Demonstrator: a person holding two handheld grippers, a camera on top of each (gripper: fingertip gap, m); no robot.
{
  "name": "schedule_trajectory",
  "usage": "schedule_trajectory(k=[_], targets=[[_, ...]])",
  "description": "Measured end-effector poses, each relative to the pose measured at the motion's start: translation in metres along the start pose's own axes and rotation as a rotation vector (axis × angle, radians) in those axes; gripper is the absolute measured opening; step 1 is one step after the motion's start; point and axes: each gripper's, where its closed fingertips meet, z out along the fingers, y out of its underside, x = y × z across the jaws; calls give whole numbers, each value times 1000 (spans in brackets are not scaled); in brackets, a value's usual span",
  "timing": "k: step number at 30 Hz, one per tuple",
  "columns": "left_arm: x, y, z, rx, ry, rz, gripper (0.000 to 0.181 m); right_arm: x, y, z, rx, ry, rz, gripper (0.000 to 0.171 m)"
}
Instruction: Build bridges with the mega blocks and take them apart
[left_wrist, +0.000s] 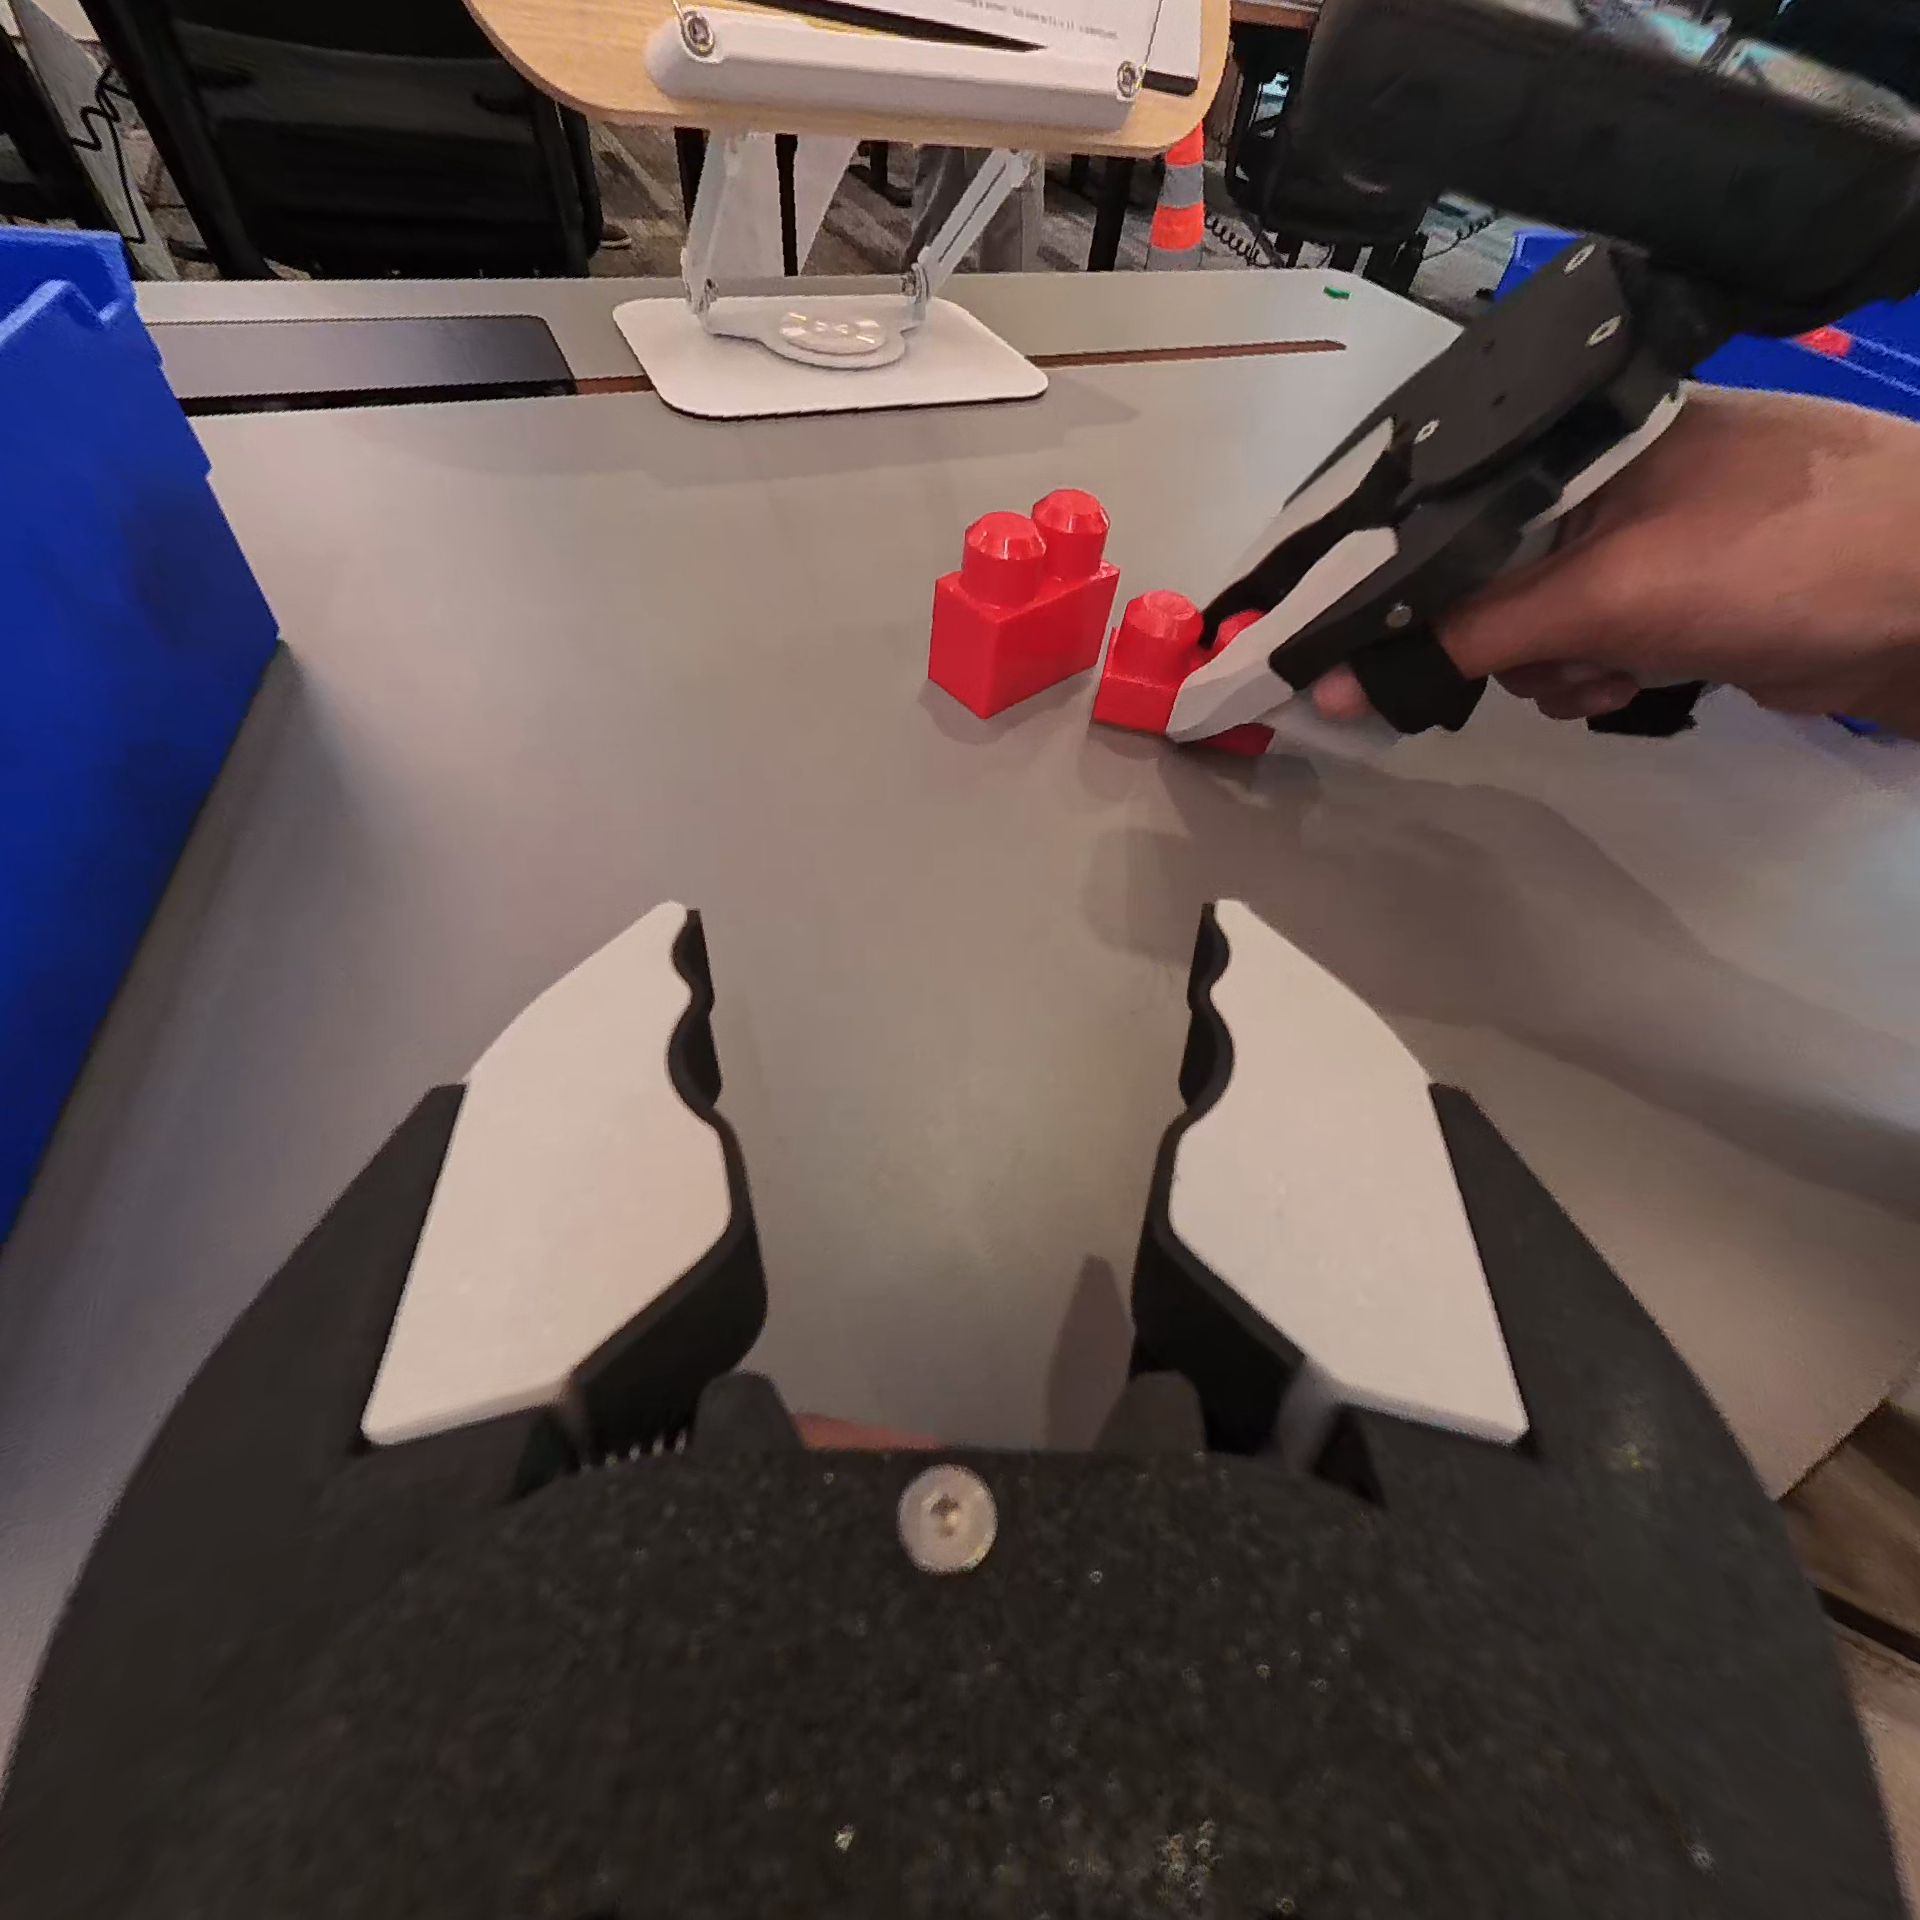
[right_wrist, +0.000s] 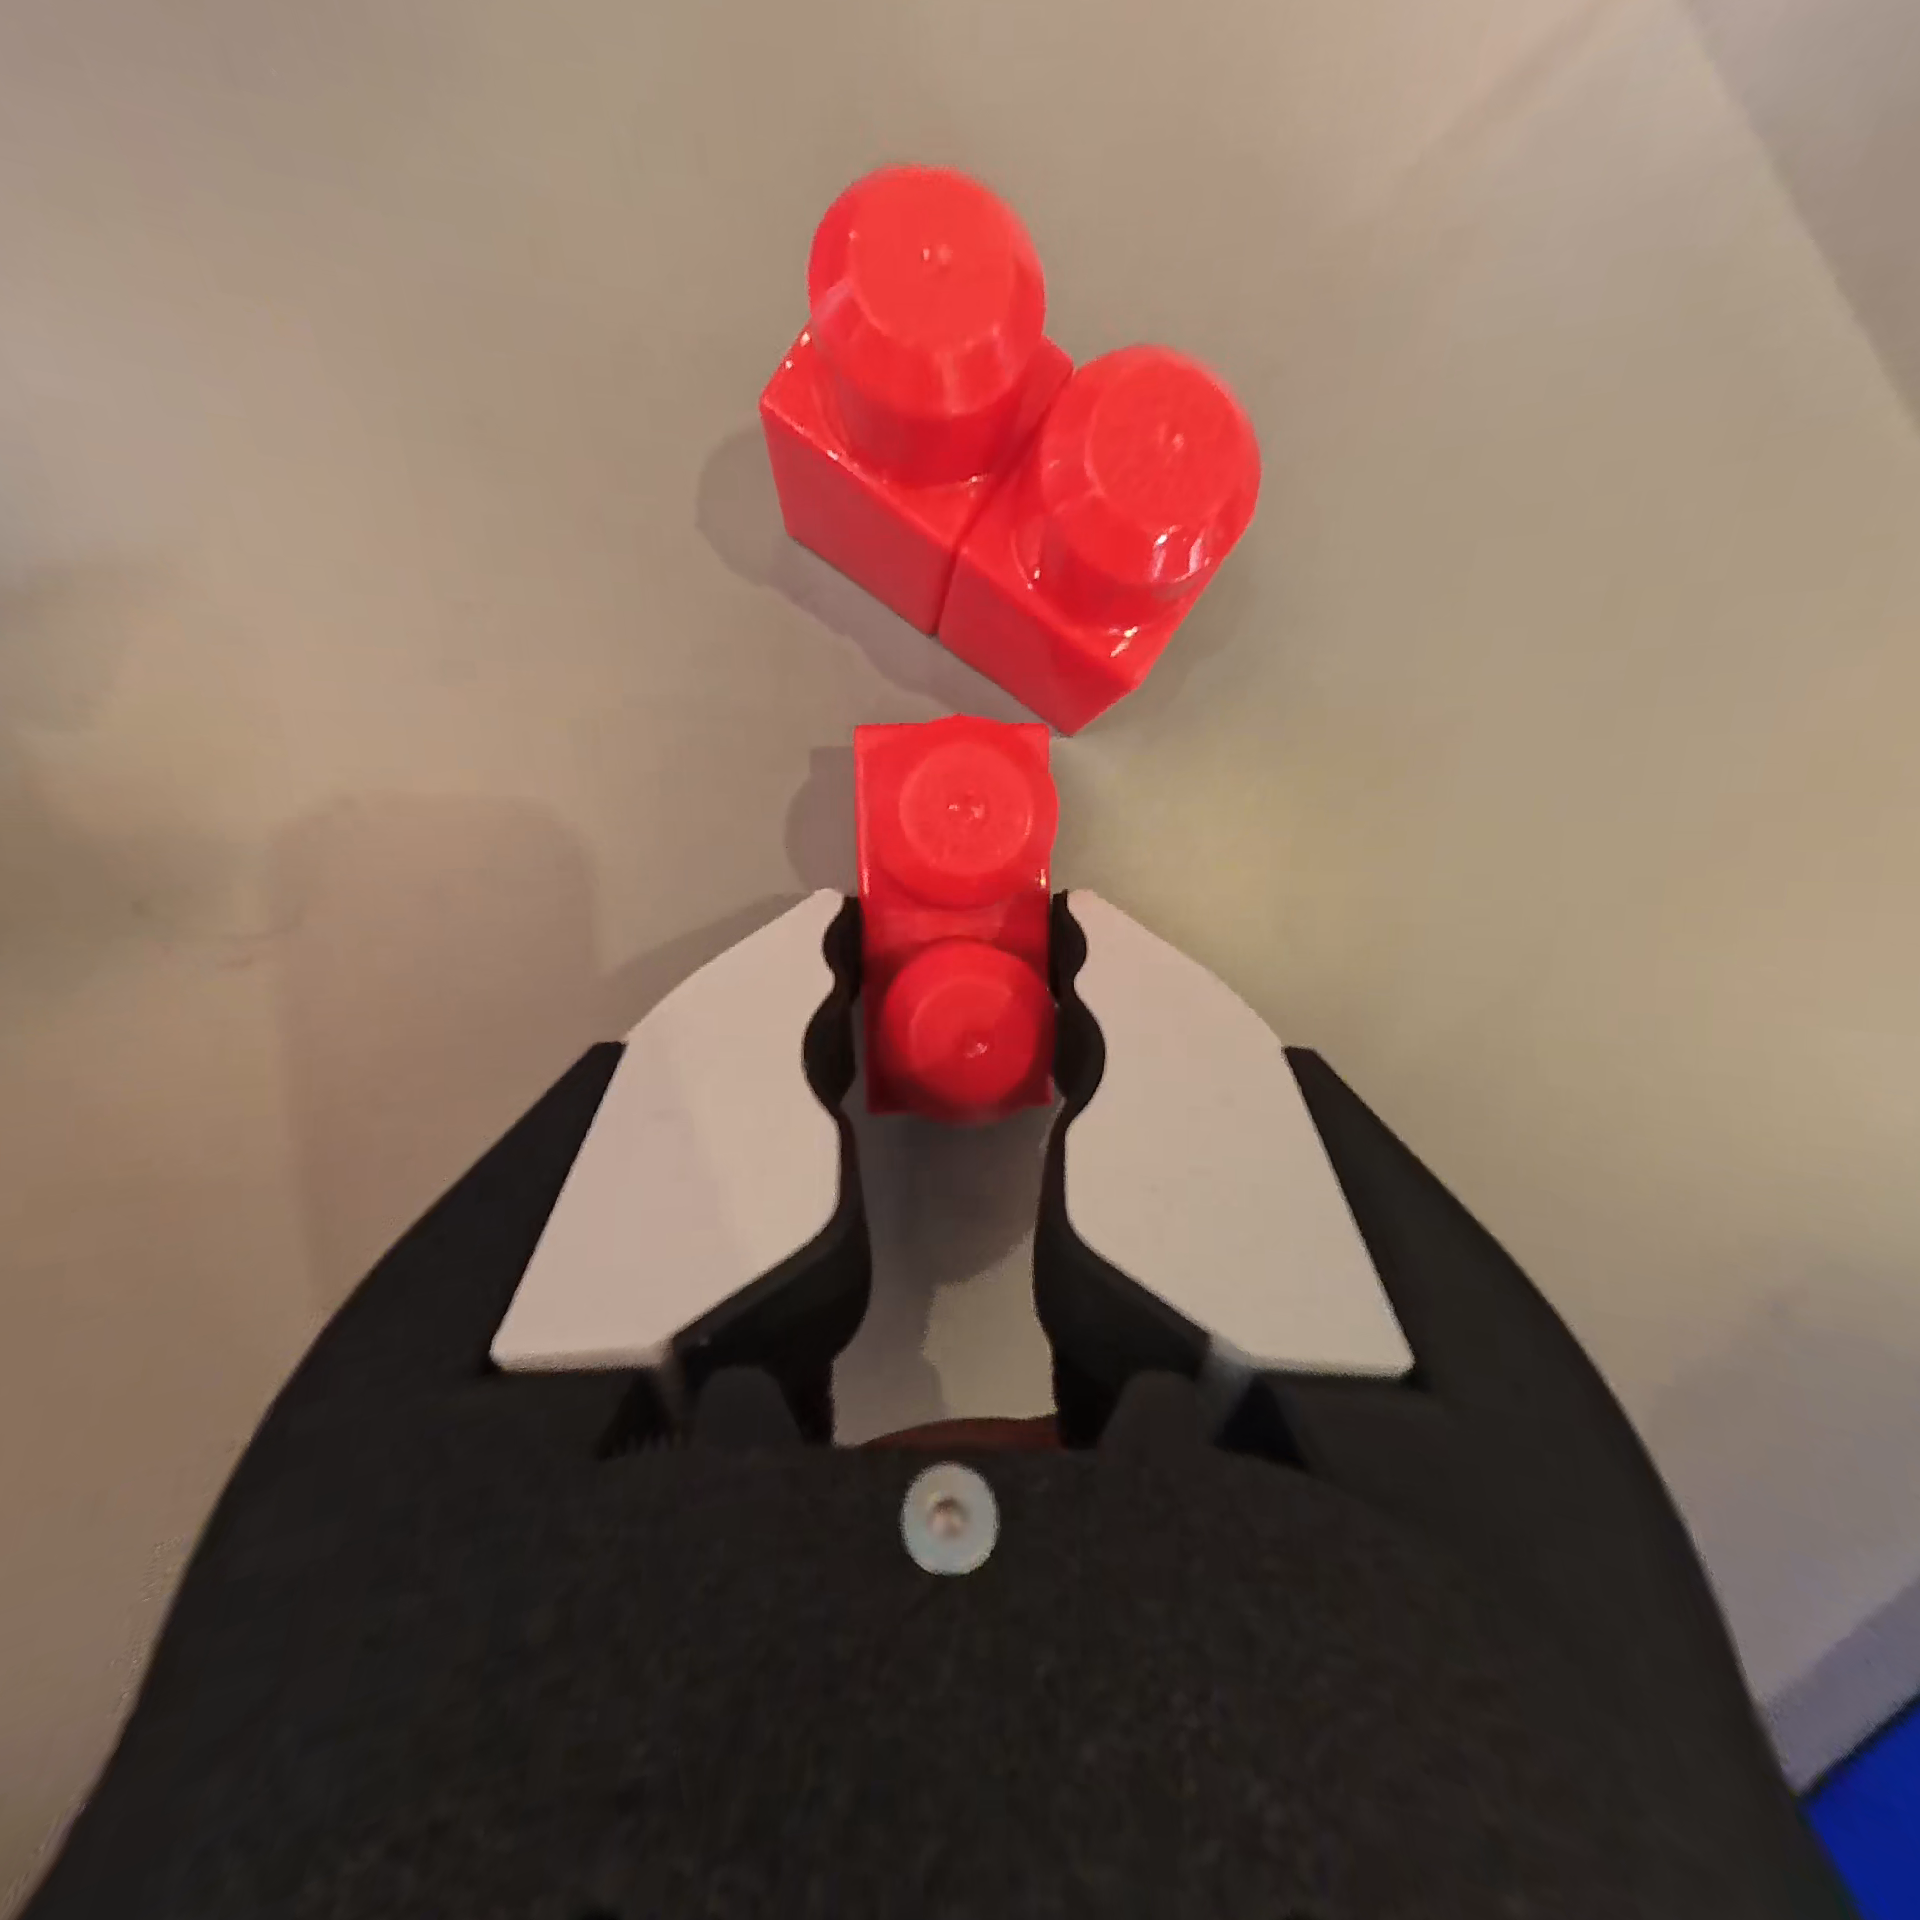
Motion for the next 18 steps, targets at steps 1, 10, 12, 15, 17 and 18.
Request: schedule_trajectory(k=[1, 10, 12, 15, 17, 18], targets=[[0, 0, 0, -3, 0, 0, 87, 1, 0, -2, 5, 0, -17, 34], [5, -2, 5, -3, 12, 22, 86, 11, -4, -70, 204, 134, -143, 34], [4, -4, 8, 1, 1, 31, 87, 9, 4, -87, 258, 189, -118, 34], [7, -5, 14, -1, 8, 33, 89, 4, 20, -106, 341, 254, -48, 34], [9, -5, 20, -11, 13, 42, 89, 0, 33, -113, 371, 281, 0, 34], [11, -5, 22, -8, 16, 52, 89, -1, 38, -115, 382, 284, 21, 34]])
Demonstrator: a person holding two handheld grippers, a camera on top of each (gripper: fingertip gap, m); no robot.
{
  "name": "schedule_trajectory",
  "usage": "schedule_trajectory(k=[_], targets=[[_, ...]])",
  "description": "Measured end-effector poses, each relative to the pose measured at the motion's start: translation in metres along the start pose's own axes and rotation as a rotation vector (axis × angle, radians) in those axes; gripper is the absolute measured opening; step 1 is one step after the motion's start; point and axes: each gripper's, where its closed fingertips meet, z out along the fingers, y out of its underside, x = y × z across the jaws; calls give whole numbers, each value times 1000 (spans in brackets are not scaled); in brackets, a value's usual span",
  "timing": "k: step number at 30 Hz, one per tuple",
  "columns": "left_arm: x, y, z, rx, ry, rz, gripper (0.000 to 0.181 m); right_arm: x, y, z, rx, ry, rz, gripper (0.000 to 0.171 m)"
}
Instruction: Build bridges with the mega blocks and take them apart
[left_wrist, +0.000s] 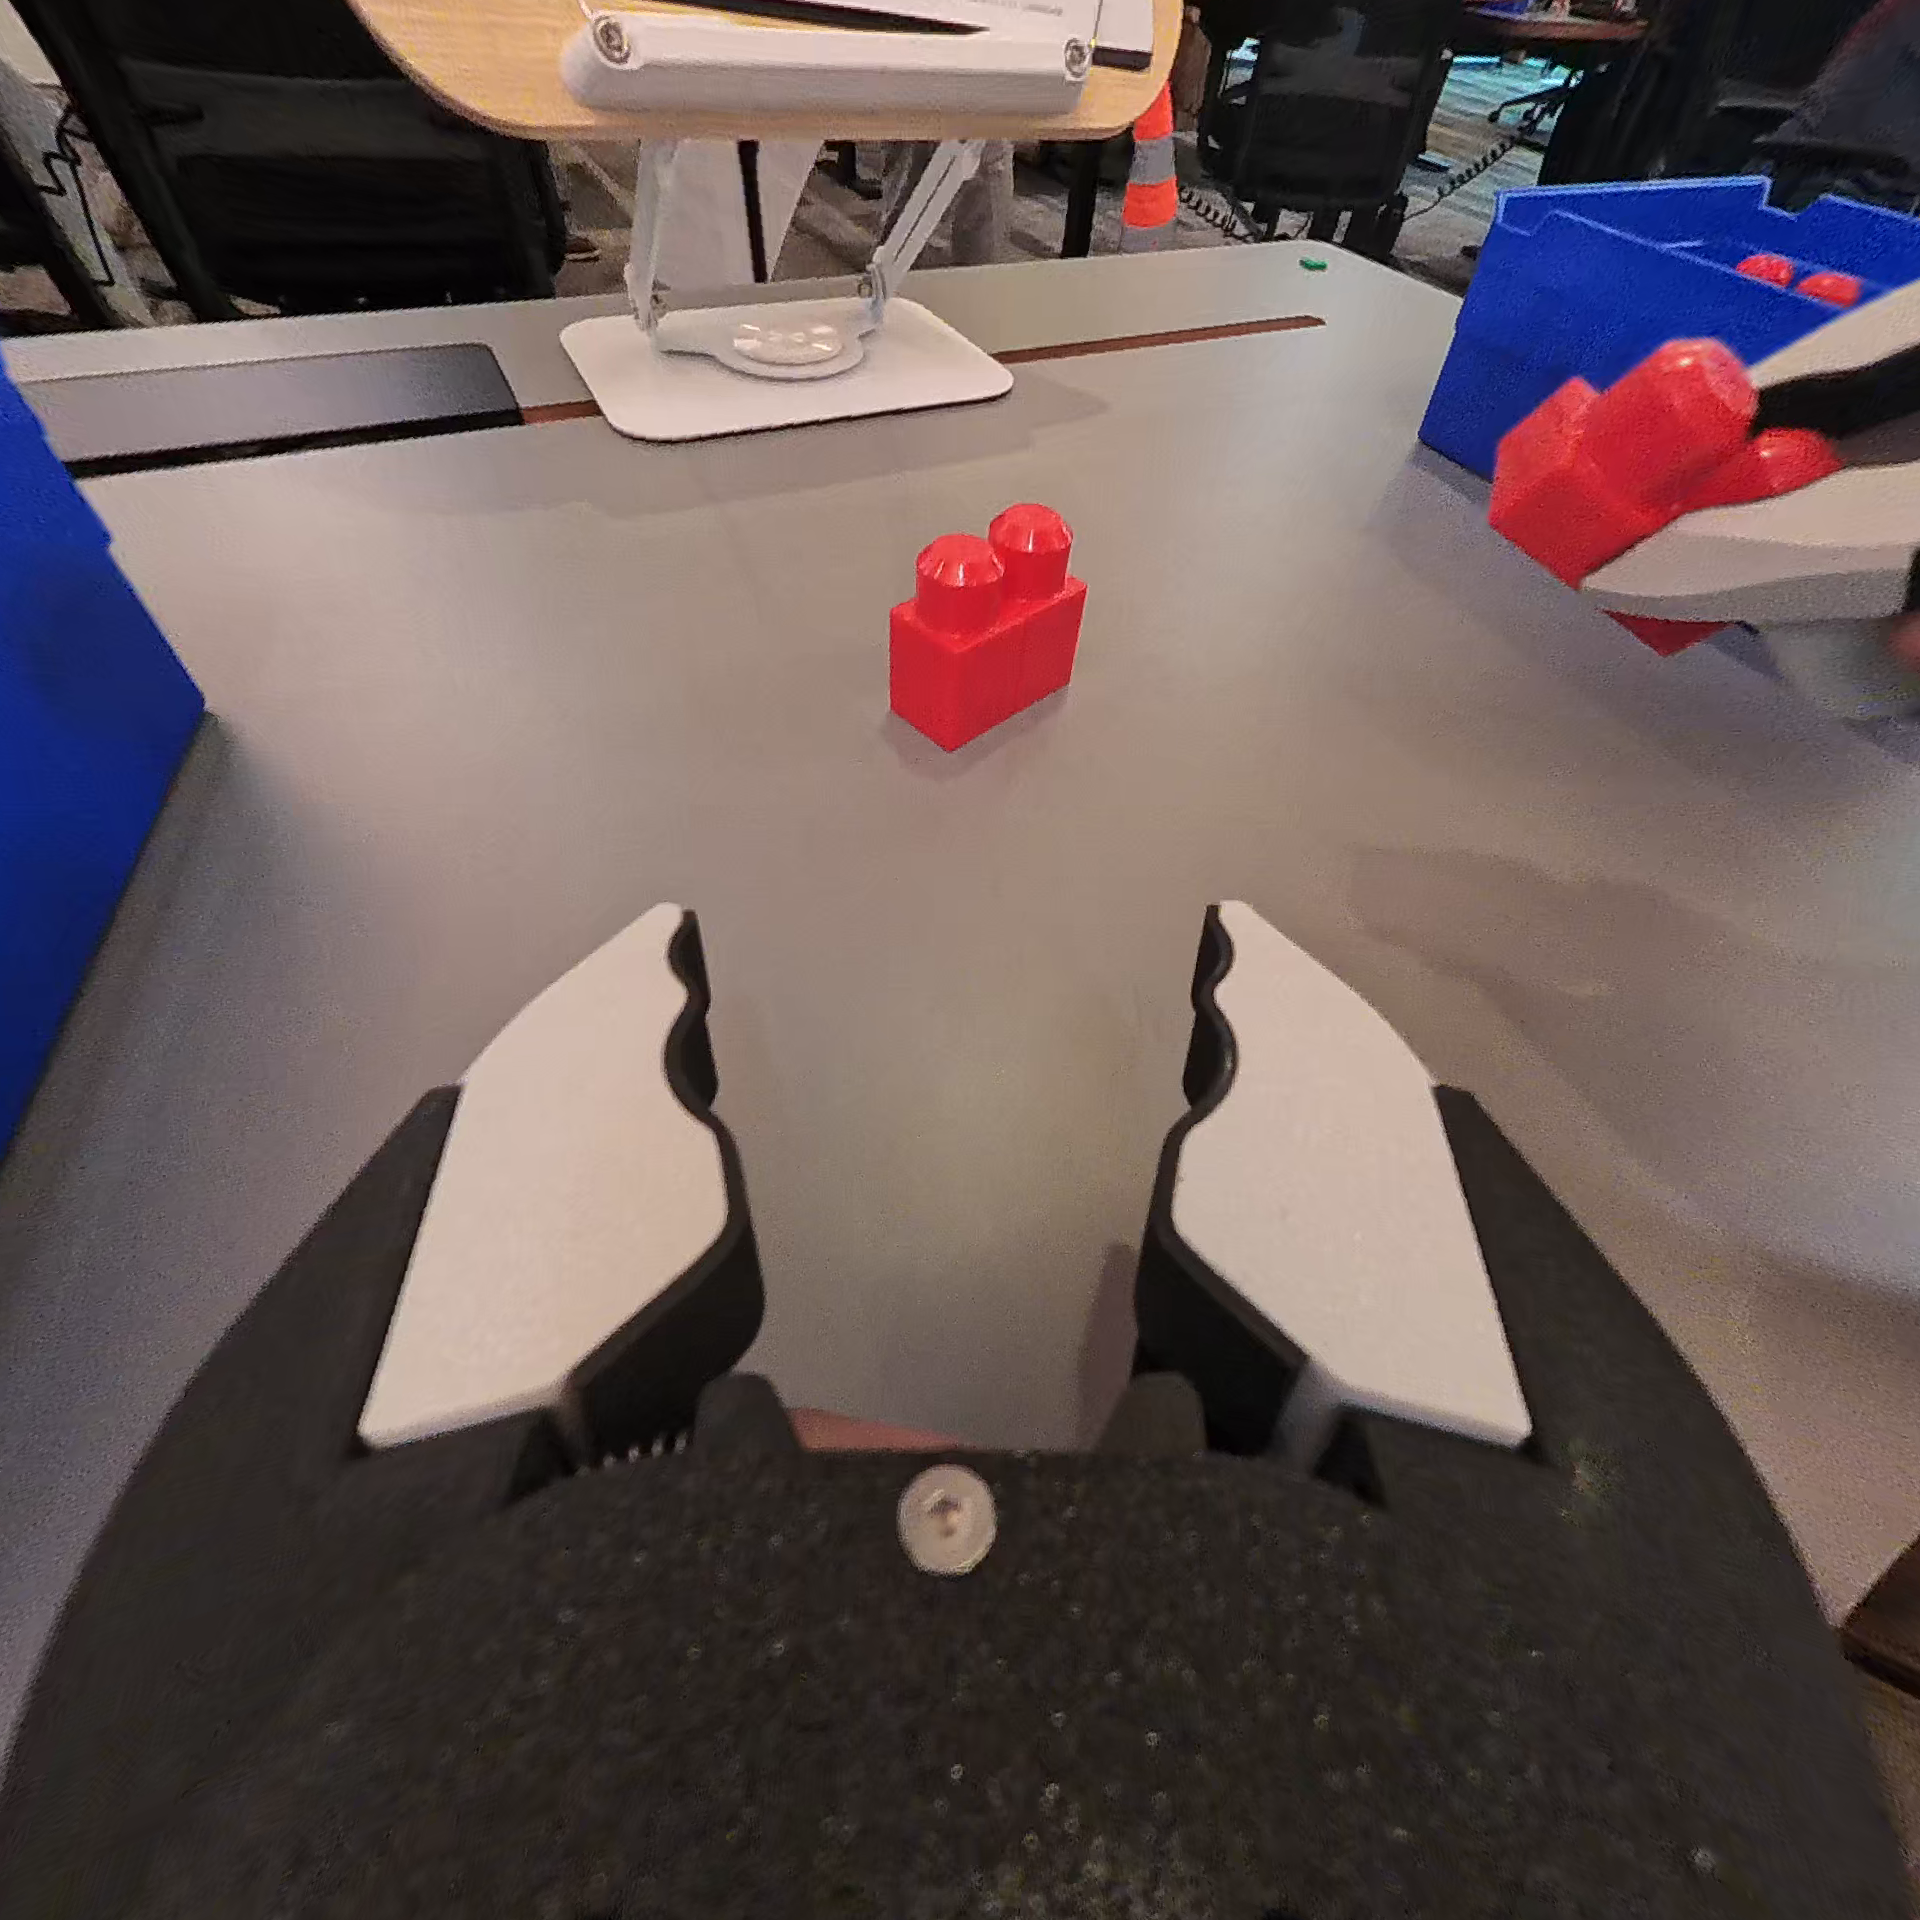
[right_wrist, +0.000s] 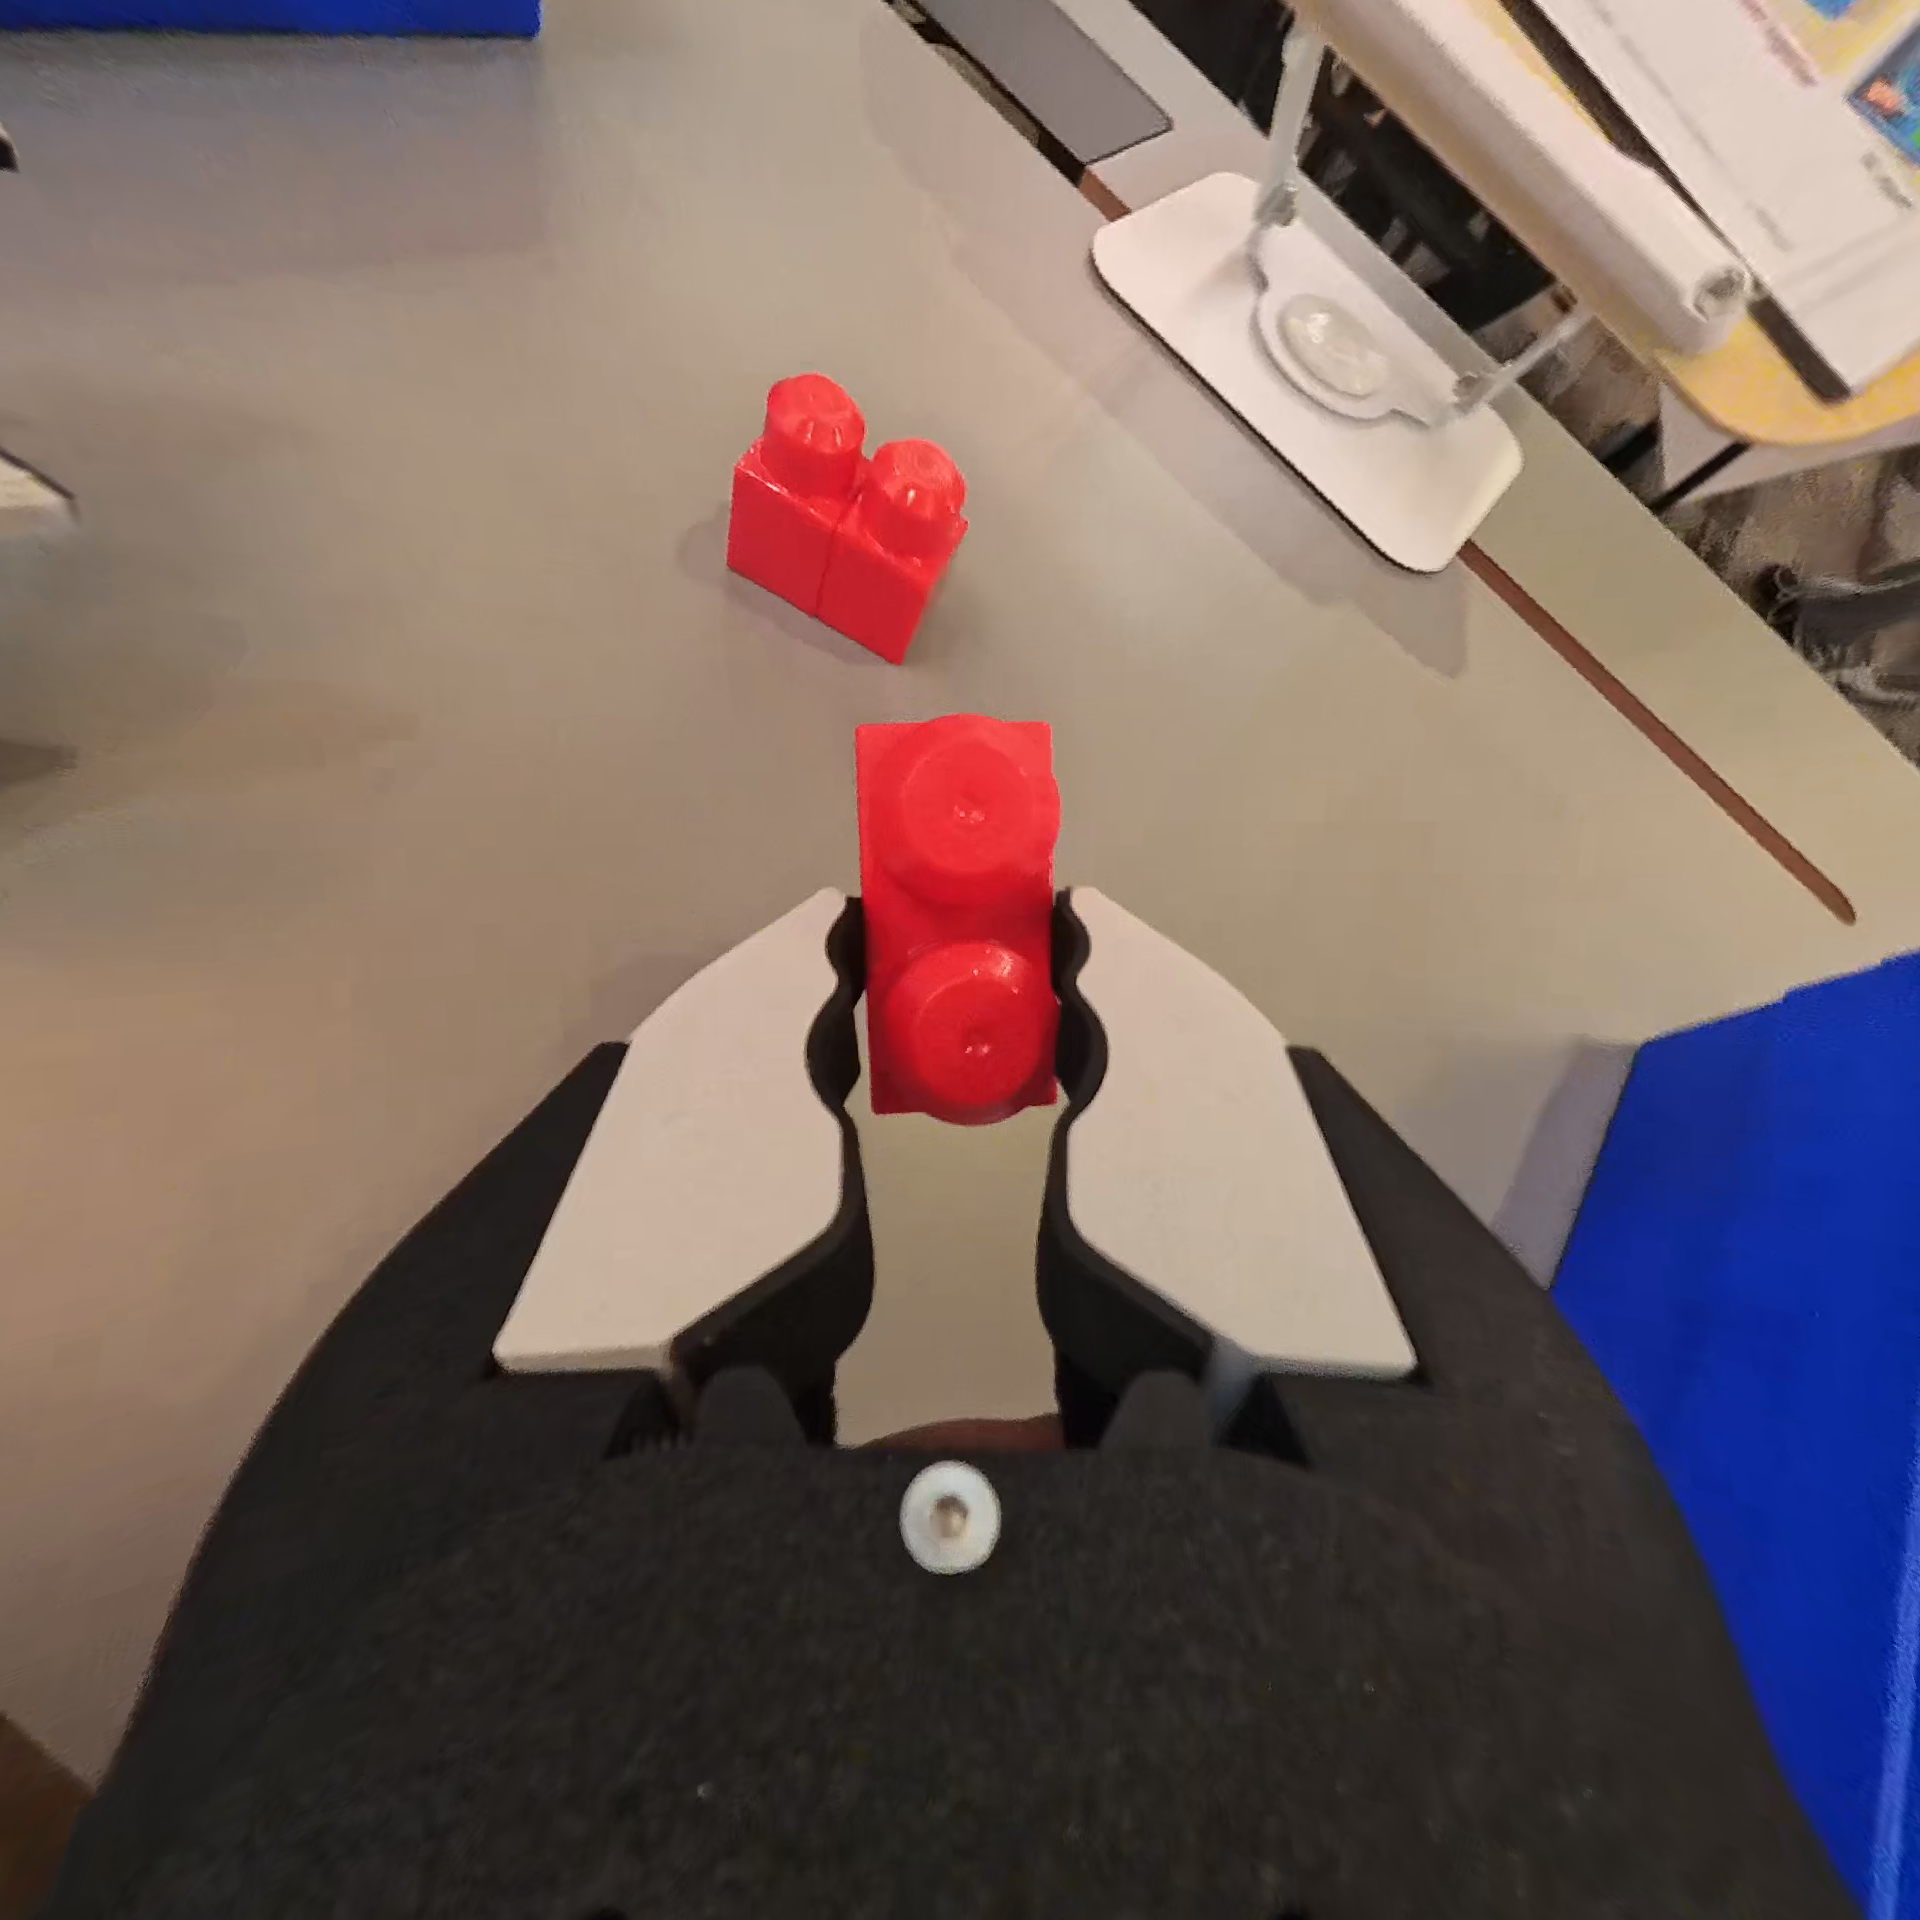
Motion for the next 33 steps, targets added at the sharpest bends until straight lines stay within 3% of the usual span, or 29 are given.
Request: schedule_trajectory(k=[5, 9, 17, 24, 33], targets=[[1, 1, 5, -15, -21, 33, 88, 2, 16, -6, -17, -18, 21, 34], [2, -2, 2, 14, -19, 40, 88, 12, 2, 6, -9, -127, -88, 34], [-1, 2, -1, -3, -30, 41, 87, 9, -72, 54, 71, -515, -624, 34], [4, 6, 1, -29, -36, 92, 87, -14, -91, 98, -7, -778, -721, 34], [9, 9, 2, -45, -35, 128, 87, -22, -93, 120, -82, -931, -733, 34]])
